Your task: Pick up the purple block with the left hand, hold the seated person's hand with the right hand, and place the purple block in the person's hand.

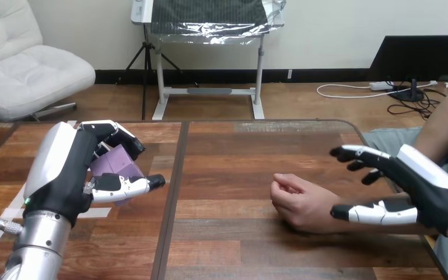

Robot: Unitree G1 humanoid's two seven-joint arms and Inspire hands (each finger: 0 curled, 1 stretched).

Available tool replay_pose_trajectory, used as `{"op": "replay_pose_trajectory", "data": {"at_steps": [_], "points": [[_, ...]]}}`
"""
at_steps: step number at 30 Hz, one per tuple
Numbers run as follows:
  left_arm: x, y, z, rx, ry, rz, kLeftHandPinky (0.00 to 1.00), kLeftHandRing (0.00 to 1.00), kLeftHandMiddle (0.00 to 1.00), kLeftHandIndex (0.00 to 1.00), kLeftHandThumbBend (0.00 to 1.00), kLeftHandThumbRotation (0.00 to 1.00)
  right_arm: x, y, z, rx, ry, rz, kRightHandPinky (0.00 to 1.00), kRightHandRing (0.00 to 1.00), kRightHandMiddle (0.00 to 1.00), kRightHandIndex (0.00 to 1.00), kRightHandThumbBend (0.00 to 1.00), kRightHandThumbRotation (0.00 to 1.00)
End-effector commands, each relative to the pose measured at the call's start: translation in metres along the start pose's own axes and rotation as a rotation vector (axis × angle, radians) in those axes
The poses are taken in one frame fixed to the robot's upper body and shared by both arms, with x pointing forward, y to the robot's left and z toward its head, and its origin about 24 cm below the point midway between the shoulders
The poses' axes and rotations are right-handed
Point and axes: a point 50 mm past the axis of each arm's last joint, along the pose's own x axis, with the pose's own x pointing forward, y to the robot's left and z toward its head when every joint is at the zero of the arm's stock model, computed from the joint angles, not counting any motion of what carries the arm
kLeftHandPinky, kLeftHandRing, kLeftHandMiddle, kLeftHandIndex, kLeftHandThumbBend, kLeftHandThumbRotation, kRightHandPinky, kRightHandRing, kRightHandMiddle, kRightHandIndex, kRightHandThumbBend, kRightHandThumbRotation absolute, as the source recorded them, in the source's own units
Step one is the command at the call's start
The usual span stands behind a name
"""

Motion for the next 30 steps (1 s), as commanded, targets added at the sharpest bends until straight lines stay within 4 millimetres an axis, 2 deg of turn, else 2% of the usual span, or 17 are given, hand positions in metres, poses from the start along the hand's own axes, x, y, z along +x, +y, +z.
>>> {"op": "replay_pose_trajectory", "data": {"at_steps": [1,20,30], "points": [[0.009,0.014,0.015,-0.001,-0.071,0.06,0.29,0.33,0.41,0.44,0.63,0.0,0.013,-0.025,0.013,-0.105,-0.067,-0.056,0.74,0.84,0.87,0.88,0.79,0.51],[0.01,0.015,0.015,-0.008,-0.081,0.065,0.29,0.34,0.41,0.44,0.64,0.0,0.017,-0.025,0.002,-0.189,0.001,-0.023,0.78,0.84,0.87,0.88,0.81,0.42],[0.01,0.016,0.015,-0.008,-0.086,0.065,0.29,0.34,0.41,0.44,0.64,0.0,0.02,-0.022,-0.001,-0.219,0.018,-0.011,0.81,0.85,0.87,0.87,0.9,0.31]]}}
